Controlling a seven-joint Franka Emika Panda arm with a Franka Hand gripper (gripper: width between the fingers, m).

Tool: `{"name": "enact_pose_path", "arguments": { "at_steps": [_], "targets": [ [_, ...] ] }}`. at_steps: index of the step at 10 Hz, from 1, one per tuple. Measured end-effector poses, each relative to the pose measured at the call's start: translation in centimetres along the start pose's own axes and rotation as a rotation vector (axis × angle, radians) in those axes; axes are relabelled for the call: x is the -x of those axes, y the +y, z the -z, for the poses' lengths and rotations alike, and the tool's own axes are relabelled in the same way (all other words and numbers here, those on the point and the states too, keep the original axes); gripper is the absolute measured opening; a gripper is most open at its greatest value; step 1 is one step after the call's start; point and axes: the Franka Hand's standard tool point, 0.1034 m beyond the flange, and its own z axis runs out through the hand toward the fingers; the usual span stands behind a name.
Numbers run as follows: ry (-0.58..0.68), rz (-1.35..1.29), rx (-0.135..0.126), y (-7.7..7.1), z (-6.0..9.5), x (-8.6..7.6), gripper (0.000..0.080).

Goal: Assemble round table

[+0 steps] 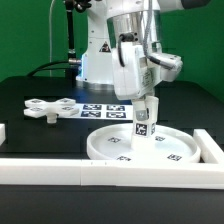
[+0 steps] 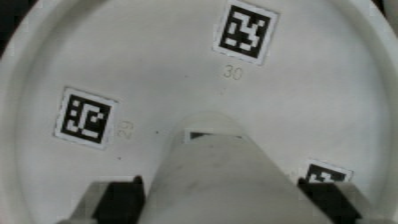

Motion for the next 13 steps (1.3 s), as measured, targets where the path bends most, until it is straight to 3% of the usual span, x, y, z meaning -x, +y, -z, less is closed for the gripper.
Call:
{"name": "enact_pose_path", "arguments": {
  "at_steps": [1,2,4,6,7,9,13],
  "targets": [
    [0.0,0.004,0.001,0.1,0.0,0.0,0.0409],
    [0.0,0.01,0.002,0.1,-0.1,0.0,0.0598],
    [0.004,0.16,0.024,0.3,0.5,0.9,0.0639],
    [-0.015,0.364,0.01,0.1,2.3,0.8,0.0646],
    [-0.029,0.429,0.004,0.1,3.4,-0.1,0.0646],
    [-0.034,0.437,-0.016,-0.2,5.2,-0.8,0.0649],
    [-0.032,0.44,-0.006,0.0,4.6,-0.7,0.0649]
  ]
}}
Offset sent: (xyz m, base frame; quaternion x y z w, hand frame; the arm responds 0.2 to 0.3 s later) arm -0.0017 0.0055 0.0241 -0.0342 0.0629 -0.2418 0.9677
